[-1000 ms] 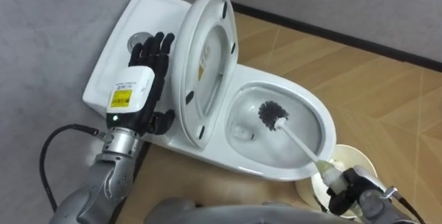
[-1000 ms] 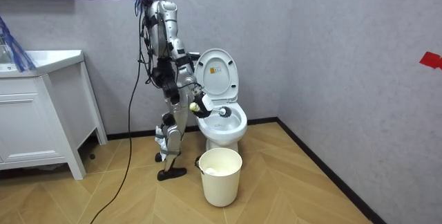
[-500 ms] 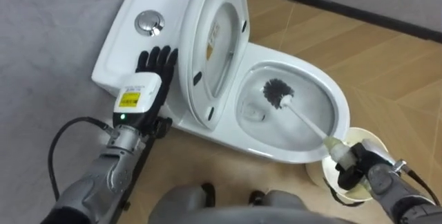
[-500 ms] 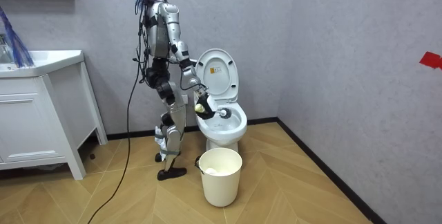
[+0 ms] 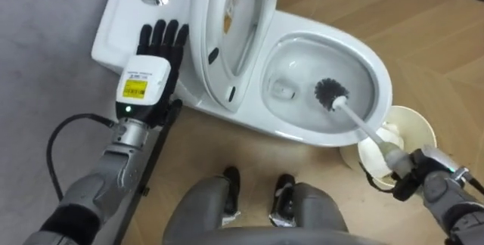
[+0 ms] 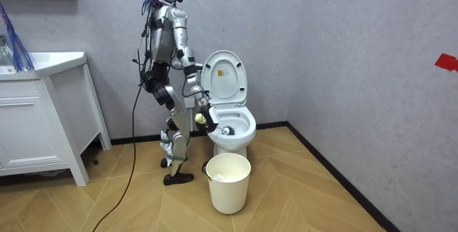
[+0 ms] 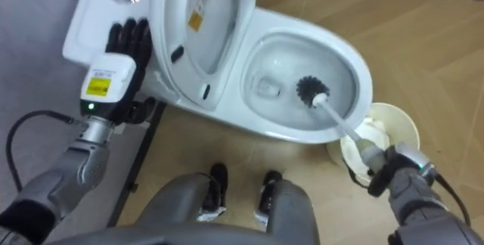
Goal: Brush toilet
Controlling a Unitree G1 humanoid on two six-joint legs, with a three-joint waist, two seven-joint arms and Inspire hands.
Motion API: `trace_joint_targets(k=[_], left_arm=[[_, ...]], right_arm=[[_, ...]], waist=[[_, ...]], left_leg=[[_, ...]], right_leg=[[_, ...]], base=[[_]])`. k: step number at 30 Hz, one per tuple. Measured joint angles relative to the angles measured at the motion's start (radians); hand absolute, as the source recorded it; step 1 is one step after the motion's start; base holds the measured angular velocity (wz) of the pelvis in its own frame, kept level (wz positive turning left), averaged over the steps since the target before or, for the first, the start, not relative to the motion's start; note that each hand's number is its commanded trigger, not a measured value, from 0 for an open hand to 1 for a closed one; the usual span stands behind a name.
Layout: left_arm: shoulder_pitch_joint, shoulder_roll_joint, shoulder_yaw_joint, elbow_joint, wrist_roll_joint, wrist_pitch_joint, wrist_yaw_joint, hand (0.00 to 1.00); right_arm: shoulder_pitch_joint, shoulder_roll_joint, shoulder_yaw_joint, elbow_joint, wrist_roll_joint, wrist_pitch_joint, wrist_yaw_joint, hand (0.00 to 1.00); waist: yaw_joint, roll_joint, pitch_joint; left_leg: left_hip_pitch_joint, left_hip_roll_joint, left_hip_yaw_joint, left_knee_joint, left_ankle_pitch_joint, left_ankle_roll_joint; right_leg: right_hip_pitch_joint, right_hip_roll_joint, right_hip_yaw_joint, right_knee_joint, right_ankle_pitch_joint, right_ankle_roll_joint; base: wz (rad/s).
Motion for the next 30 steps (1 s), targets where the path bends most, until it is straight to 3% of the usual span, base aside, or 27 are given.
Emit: trace_joint_targets(k=[4, 9, 13, 16, 19, 24, 26, 30], left_arm=[[-0.031, 0.016, -0.001, 0.019, 0.007, 0.031, 0.055, 0.0], [-0.063, 0.032, -0.012, 0.04, 0.006, 0.086, 0.097, 0.0], [-0.105, 0.04, -0.053, 0.048, 0.003, 0.139, 0.119, 0.0], [-0.145, 0.046, -0.107, 0.049, -0.036, 0.165, 0.119, 0.0], [-0.186, 0.062, -0.139, 0.049, -0.055, 0.166, 0.128, 0.0], [-0.237, 0.074, -0.156, 0.03, -0.084, 0.172, 0.175, 0.0], [-0.255, 0.088, -0.159, 0.014, -0.086, 0.172, 0.189, 0.0], [-0.285, 0.091, -0.175, 0.012, -0.099, 0.171, 0.195, 0.0]], right_arm=[[-0.024, -0.025, 0.043, -0.009, -0.034, 0.011, 0.0, 1.0], [-0.028, -0.073, 0.082, -0.08, -0.096, 0.034, -0.011, 1.0], [-0.045, -0.138, 0.16, -0.159, -0.127, 0.055, -0.01, 1.0], [-0.087, -0.164, 0.21, -0.166, -0.138, 0.074, -0.014, 1.0], [-0.127, -0.173, 0.255, -0.162, -0.152, 0.081, -0.036, 1.0], [-0.225, -0.175, 0.292, -0.166, -0.168, 0.086, -0.059, 1.0], [-0.267, -0.178, 0.304, -0.17, -0.17, 0.087, -0.07, 1.0], [-0.293, -0.177, 0.304, -0.17, -0.169, 0.086, -0.095, 1.0]], waist=[[0.01, -0.006, 0.0095], [0.013, 0.002, 0.0104], [0.023, 0.01, 0.0104], [0.047, 0.017, 0.0124], [0.066, 0.025, 0.0137], [0.077, 0.022, 0.0159], [0.081, 0.018, 0.0184], [0.094, 0.012, 0.0233]], left_leg=[[-0.078, -0.002, 0.001, 0.046, -0.008, 0.0], [-0.17, -0.003, -0.003, 0.121, -0.011, 0.0], [-0.238, -0.001, -0.014, 0.181, -0.018, -0.002], [-0.264, -0.002, -0.011, 0.199, -0.018, -0.002], [-0.311, -0.003, -0.012, 0.223, -0.018, -0.002], [-0.414, -0.005, -0.009, 0.266, -0.014, -0.006], [-0.45, -0.016, -0.012, 0.271, -0.006, -0.011], [-0.467, -0.019, -0.013, 0.281, -0.003, -0.015]], right_leg=[[-0.081, -0.011, -0.004, 0.06, -0.009, -0.011], [-0.164, -0.026, -0.016, 0.118, -0.022, -0.021], [-0.22, -0.035, -0.025, 0.167, -0.029, -0.03], [-0.252, -0.04, -0.021, 0.194, -0.032, -0.032], [-0.297, -0.05, -0.024, 0.226, -0.037, -0.04], [-0.406, -0.065, -0.025, 0.287, -0.046, -0.052], [-0.445, -0.073, -0.026, 0.307, -0.05, -0.058], [-0.464, -0.079, -0.027, 0.332, -0.061, -0.066]], base=[[0.0], [0.02], [0.07], [0.0], [0.06], [0.07], [0.13], [0.11]])
